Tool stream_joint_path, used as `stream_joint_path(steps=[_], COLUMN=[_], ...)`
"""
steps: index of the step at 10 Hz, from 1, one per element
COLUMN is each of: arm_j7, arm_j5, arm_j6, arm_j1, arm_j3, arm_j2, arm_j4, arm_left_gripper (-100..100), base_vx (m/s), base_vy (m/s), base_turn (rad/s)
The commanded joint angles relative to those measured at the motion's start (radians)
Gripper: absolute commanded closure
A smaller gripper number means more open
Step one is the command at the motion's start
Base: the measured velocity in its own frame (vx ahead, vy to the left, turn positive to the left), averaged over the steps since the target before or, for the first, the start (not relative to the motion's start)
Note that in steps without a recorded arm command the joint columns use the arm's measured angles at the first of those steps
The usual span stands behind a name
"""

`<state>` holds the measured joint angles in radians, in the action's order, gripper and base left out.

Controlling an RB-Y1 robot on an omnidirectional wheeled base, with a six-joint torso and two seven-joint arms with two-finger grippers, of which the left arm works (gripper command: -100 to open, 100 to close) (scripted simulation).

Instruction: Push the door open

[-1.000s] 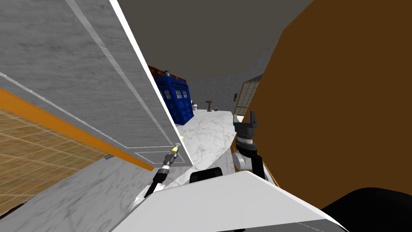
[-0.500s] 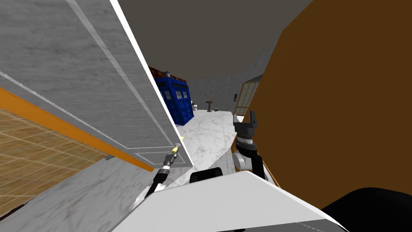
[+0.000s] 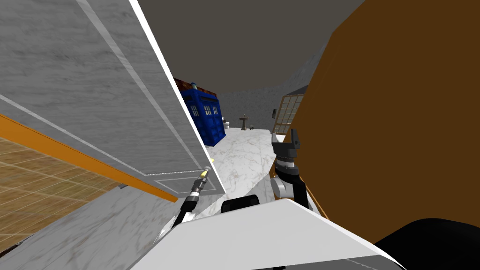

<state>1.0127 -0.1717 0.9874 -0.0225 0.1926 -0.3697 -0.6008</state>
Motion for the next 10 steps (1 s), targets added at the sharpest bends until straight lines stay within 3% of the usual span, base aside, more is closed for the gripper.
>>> stream_joint_path(steps=[1,10], arm_j7=[-0.034,-0.259], arm_j5=[-0.006,-0.05], arm_j6=[0.0,-0.009], arm_j1=[-0.006,-0.009], arm_j3=[-0.006,-0.026], arm_j2=[-0.001,0.034], arm_j4=[-0.002,-0.017], arm_left_gripper=[100,100], base_vx=[0.031,0.036], base_vy=[0.005,0.008], base_turn=[-0.009,-0.007])
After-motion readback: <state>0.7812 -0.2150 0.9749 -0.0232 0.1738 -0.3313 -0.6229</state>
